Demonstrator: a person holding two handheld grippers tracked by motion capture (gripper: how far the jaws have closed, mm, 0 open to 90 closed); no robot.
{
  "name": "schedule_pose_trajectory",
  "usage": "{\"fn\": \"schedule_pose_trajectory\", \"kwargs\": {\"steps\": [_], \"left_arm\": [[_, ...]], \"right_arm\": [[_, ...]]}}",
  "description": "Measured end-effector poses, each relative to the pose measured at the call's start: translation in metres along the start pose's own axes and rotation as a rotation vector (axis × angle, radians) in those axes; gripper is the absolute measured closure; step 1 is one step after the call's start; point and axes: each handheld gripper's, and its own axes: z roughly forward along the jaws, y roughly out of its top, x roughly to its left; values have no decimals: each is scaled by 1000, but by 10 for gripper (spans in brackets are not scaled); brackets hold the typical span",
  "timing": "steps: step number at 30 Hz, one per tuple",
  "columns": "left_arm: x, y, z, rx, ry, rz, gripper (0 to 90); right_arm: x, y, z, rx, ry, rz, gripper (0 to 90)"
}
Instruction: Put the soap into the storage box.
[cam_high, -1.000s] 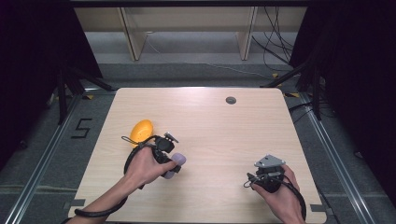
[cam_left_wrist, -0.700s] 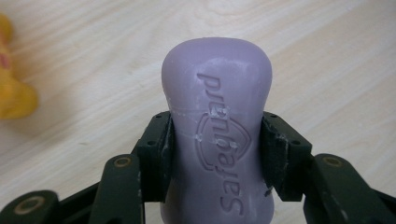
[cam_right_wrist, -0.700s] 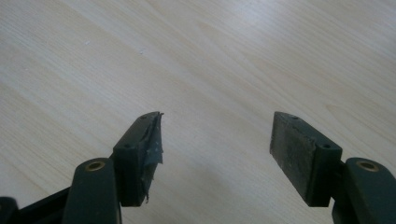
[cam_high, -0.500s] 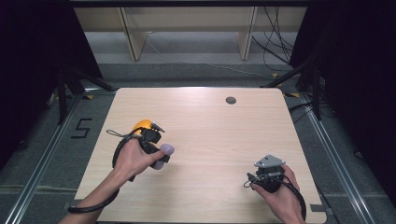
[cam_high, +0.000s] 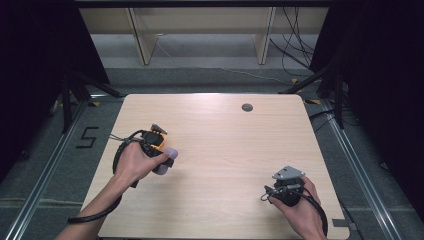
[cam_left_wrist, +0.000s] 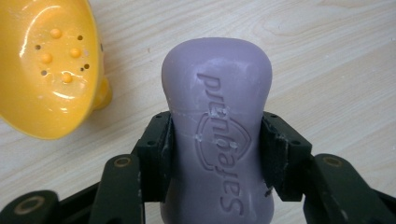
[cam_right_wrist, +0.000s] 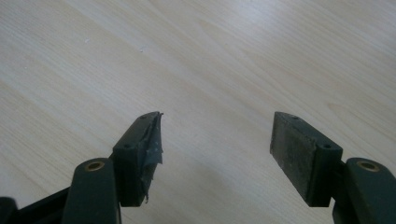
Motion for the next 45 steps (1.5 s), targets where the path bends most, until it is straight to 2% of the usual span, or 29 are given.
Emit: {"fn": "schedule_pose_trajectory", "kwargs": {"steps": [3,5,9,10,15,36,37,38,40,42,43,45], "left_arm": [[2,2,1,-11,5,-15,488],[5,4,0,-9,5,-13,487],[8,6,-2,-15,18,-26,488],[9,7,-2,-18,17,-27,488],[15,9,-4,-24,25,-33,488],[25,21,-4,-22,52,-44,488],[25,21,-4,-25,56,-50,487],[26,22,-4,-22,62,-56,488],[28,23,-5,-23,67,-59,487],[28,24,-6,-26,71,-83,488],[30,24,-6,-27,75,-74,488],[32,25,-7,-25,81,-89,488]], "right_arm": [[-1,0,0,-8,-4,-7,346],[-3,-1,1,-22,-12,-37,346],[-3,0,1,-25,-11,-38,345],[-2,0,0,-17,-11,-18,345],[-1,0,-2,-12,-9,8,346],[-1,0,-1,-13,-10,-2,344],[-2,0,-1,-18,-14,-17,344],[-1,0,-1,-13,-11,-1,344],[-1,0,-1,-13,-11,-1,344],[-1,0,-1,-13,-11,0,344],[-1,0,-1,-12,-10,0,344],[-1,0,-1,-12,-10,-1,344]]}}
